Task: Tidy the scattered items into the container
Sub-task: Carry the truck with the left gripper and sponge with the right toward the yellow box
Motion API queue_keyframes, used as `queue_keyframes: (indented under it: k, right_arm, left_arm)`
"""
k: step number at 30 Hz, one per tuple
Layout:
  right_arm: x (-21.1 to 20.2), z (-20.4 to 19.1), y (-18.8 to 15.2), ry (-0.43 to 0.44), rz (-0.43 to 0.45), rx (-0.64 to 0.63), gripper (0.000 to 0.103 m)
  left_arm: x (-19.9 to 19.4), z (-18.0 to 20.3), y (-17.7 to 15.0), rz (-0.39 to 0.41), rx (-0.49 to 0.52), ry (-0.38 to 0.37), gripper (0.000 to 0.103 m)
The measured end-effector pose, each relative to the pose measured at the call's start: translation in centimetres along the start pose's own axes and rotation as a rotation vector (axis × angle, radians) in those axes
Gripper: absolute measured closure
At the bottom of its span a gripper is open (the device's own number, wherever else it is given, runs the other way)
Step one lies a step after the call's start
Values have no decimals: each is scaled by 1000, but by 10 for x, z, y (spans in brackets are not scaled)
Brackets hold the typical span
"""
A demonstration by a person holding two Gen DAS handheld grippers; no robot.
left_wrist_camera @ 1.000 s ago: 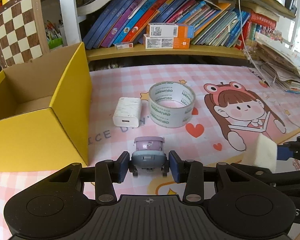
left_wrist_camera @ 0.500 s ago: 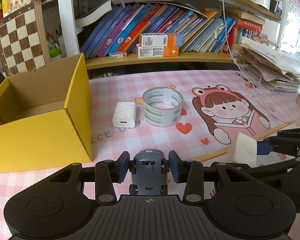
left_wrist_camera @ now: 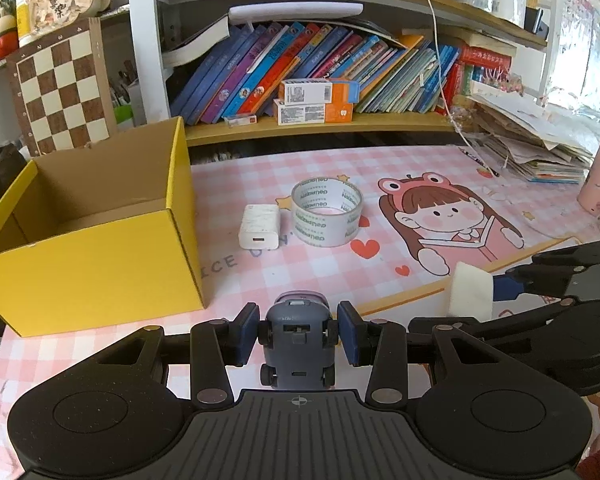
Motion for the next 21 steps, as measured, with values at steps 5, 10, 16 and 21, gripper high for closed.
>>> queue_keyframes:
  k: [5, 10, 16, 21]
  right_arm:
    - [-4, -9, 5, -2, 12, -5, 52]
    - [-8, -17, 13, -10, 34, 2, 52]
    - [-11, -29, 24, -23, 58, 14, 52]
    - [-10, -46, 33, -20, 69, 13, 52]
  left_arm:
    - [-11, -7, 5, 26, -1, -12, 62]
    - [-19, -15, 10, 43, 1, -25, 62]
    - [-30, -30, 18, 69, -5, -40, 62]
    - [-36, -45, 24, 79, -13, -59, 62]
Point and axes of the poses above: each gripper's, at about its wrist camera, not at the fingertips, and x roughly the way its jaws point, z to its right, y to its top, the point moved 8 cm from there along x, roughly the way its jaws point, and after that the axes turned 12 degrees about z, right-handed, at the moved point
